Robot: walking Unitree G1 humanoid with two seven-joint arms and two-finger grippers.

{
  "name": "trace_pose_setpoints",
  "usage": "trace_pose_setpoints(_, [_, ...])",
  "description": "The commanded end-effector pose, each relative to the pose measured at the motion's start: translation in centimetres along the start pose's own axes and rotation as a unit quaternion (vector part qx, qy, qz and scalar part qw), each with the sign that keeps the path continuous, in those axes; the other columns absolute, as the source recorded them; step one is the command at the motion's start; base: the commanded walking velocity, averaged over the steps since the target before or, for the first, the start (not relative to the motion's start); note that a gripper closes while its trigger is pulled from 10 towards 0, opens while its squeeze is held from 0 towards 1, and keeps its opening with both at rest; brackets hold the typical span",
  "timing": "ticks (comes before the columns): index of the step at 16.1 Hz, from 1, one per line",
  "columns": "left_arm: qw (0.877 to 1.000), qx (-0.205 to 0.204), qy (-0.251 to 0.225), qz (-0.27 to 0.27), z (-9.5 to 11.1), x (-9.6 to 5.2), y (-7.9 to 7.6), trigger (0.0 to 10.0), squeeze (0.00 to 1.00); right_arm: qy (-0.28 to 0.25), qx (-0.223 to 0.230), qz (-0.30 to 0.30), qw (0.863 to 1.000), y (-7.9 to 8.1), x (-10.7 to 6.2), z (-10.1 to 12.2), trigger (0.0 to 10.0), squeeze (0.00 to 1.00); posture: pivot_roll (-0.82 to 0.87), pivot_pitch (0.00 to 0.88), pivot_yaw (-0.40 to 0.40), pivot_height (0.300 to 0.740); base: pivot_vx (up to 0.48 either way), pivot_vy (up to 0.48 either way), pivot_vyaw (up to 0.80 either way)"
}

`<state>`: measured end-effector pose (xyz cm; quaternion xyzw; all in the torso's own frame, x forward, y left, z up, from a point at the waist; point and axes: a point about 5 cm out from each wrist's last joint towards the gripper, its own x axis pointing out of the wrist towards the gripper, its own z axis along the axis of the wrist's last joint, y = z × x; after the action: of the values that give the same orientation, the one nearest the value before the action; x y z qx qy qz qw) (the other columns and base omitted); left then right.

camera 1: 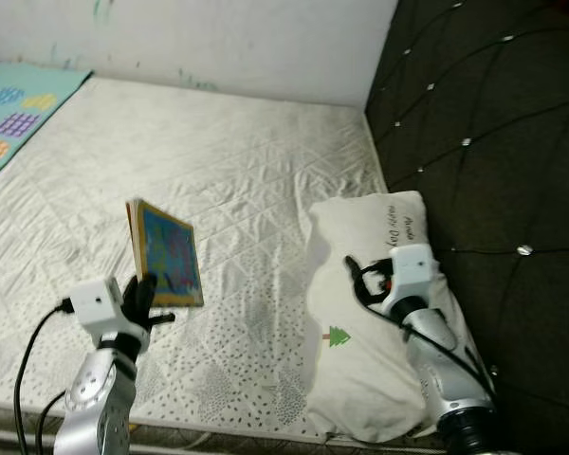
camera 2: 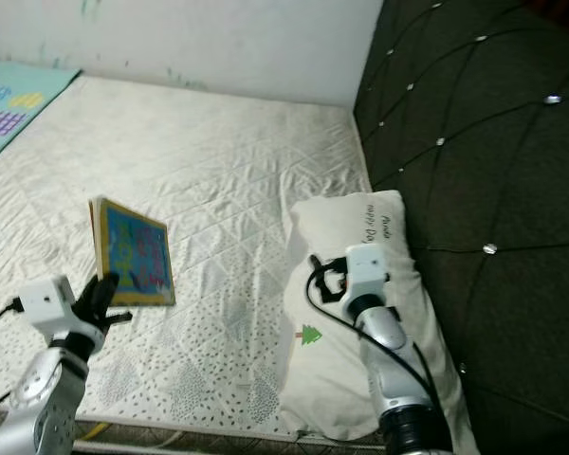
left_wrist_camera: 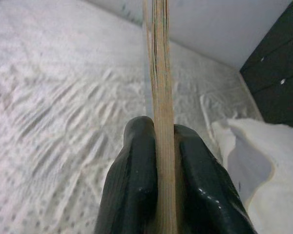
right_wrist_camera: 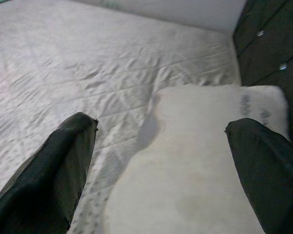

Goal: Clean up the room

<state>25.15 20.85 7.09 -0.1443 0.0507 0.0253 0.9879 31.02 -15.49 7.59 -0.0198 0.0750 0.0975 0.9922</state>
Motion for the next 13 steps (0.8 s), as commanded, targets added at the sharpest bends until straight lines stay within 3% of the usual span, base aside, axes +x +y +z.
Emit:
trace_pose_setpoints(1, [0.999,-0.001,-0.025,-0.024,1.08,-0.06,-0.99,10.0,0.00,0.003,0.003,0.004,1.000,-0.39,-0.25,0.18,10.0,0.00,-0.10,0.099,-0.079,0.740,0.000,0.000,0.00])
trace_pose_setpoints(6, [1.000,-0.006,-0.015,-0.025,0.99,-0.63,-1.12,10.0,0.00,0.012,0.002,0.023,1.000,0.00,-0.81,0.01,10.0,0.00,-0.10,0.126,-0.078,0.735,0.000,0.000,0.00])
trace_pose_setpoints(13, [1.000,-0.011,-0.011,-0.016,1.12,-0.69,-0.91,10.0,0.00,0.010,-0.001,0.039,0.999,0.31,-1.06,0.48,10.0,0.00,-0.11,0.145,-0.081,0.650,0.000,0.000,0.00])
